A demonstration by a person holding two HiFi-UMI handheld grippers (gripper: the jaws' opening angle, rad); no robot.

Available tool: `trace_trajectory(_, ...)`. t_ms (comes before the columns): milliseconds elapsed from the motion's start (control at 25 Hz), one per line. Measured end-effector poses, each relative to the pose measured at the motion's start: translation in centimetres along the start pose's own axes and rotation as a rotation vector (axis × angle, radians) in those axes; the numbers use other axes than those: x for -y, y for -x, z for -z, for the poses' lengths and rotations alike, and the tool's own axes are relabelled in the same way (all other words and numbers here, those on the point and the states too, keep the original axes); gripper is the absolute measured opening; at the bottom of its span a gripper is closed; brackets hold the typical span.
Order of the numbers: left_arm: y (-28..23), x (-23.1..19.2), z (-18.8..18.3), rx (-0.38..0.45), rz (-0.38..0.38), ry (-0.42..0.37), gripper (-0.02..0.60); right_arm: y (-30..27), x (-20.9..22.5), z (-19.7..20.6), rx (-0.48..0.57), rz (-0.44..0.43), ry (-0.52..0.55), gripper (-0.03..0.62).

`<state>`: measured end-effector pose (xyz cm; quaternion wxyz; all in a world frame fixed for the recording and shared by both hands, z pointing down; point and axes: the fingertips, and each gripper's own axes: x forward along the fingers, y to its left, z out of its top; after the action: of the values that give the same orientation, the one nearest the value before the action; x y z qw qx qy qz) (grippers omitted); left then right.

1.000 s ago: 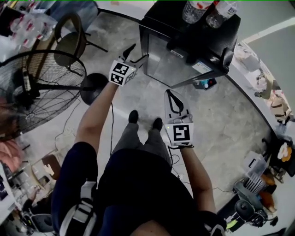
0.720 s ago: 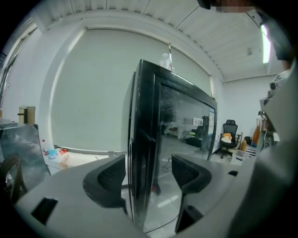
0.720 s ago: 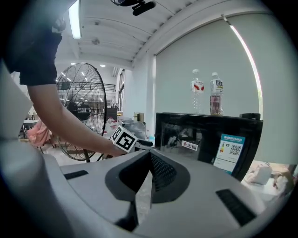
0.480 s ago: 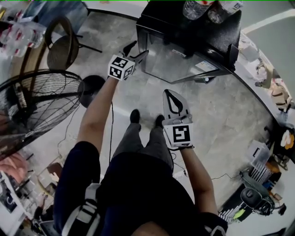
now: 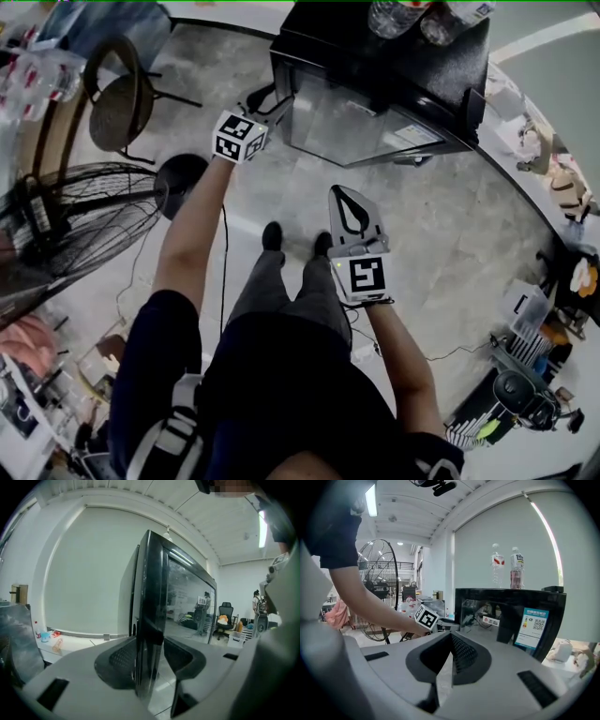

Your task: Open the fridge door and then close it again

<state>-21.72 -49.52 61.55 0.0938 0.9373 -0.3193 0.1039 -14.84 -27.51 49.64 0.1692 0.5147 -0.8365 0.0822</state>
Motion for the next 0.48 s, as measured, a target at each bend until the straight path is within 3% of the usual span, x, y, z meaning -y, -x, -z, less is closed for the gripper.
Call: trace_trajectory(480, -0.3, -0.1, 0.0, 0.001, 0.068, 0.008, 0.173, -0.4, 0.3, 1.6, -0.022, -0.013, -0.03, 0.02)
